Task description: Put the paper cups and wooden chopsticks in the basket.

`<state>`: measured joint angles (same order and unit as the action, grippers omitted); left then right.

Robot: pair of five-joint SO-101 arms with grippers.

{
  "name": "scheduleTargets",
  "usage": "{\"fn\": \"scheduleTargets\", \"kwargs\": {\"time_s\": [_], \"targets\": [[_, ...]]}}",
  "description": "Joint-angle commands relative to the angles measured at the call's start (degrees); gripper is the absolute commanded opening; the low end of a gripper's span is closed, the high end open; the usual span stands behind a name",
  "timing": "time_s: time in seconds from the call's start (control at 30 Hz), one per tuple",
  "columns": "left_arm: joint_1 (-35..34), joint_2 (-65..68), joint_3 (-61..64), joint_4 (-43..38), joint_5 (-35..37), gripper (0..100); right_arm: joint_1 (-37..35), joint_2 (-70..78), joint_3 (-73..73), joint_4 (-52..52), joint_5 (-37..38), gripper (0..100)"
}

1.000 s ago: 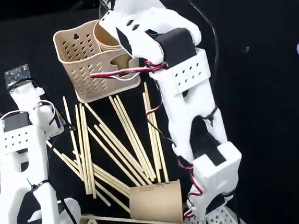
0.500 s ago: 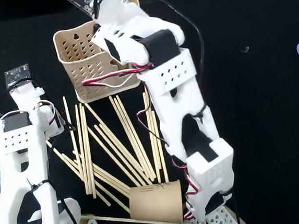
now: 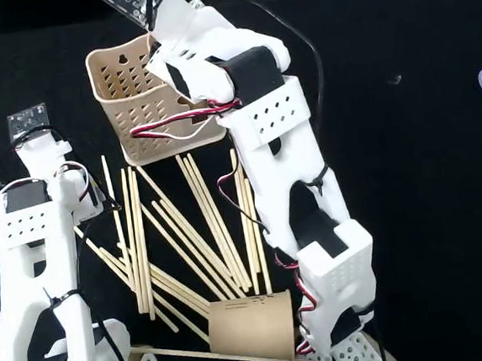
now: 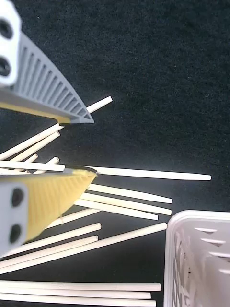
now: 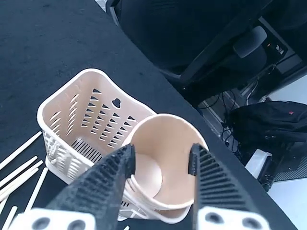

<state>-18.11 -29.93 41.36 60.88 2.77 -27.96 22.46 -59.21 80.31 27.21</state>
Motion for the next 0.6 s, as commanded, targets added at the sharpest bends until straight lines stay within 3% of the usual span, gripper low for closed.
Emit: {"fn": "scheduleTargets", "kwargs": {"time_s": [0.0, 0.27, 0.57], "targets": [[-0.57, -1.93, -0.57, -0.70, 0.53, 16, -0.70, -4.62, -1.98, 2.11, 0.44, 18.2], [-0.57, -1.93, -0.57, -0.70, 0.53, 16, -0.62, -13.41, -7.52, 20.31, 0.44, 18.4], [-0.57, -1.93, -0.57, -0.53, 0.44, 16, 4.04, -25.89, 9.19, 20.92, 0.00, 18.1]]}}
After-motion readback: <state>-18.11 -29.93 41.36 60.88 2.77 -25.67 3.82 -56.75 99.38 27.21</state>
